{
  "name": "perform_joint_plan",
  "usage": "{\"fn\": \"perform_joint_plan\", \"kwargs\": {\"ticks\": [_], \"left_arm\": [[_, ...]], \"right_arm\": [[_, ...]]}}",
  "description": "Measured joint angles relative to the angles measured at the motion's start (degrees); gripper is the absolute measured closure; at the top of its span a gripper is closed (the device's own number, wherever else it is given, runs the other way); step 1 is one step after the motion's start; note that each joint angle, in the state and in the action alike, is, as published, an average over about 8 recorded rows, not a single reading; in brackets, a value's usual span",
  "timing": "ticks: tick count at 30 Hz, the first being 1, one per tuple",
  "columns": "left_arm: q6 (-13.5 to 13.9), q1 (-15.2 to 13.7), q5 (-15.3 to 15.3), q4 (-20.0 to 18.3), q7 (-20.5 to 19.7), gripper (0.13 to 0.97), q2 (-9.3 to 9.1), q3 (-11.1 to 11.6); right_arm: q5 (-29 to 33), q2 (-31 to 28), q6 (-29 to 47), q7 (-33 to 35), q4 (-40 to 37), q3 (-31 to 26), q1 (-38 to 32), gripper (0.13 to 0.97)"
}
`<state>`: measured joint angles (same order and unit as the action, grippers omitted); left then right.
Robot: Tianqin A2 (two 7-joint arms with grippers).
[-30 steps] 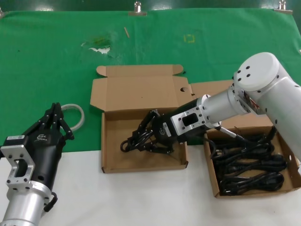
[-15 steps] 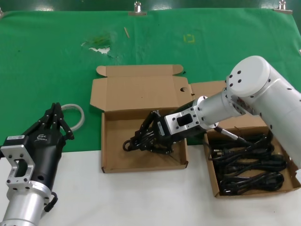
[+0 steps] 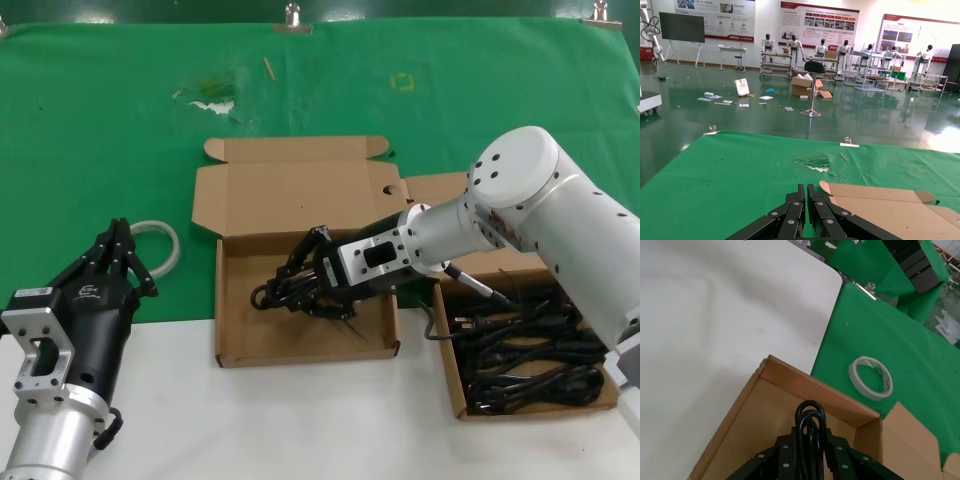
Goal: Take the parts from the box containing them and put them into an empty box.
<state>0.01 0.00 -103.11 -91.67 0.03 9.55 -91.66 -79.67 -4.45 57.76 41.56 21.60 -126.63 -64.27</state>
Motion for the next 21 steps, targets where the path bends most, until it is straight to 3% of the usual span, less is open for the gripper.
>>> {"fn": "perform_joint_plan", "kwargs": {"ticks": [8,17,21], "left_arm": [[0.00,0.00,0.00,0.00,0.00,0.941,0.00,0.00],[0.00,0.00,0.00,0.00,0.00,0.941,0.00,0.00],[0.00,0.00,0.00,0.00,0.00,0.941,0.00,0.00]], "right_arm": [[-0.03,0.13,-0.17,0.23,-0.33,0.10,-0.09,0.839],[-0.03,0.14,-0.17,0.23,-0.33,0.10,-0.09,0.735],[-0.03,0.14,-0.17,0.23,-0.33,0.10,-0.09,0.650]]}}
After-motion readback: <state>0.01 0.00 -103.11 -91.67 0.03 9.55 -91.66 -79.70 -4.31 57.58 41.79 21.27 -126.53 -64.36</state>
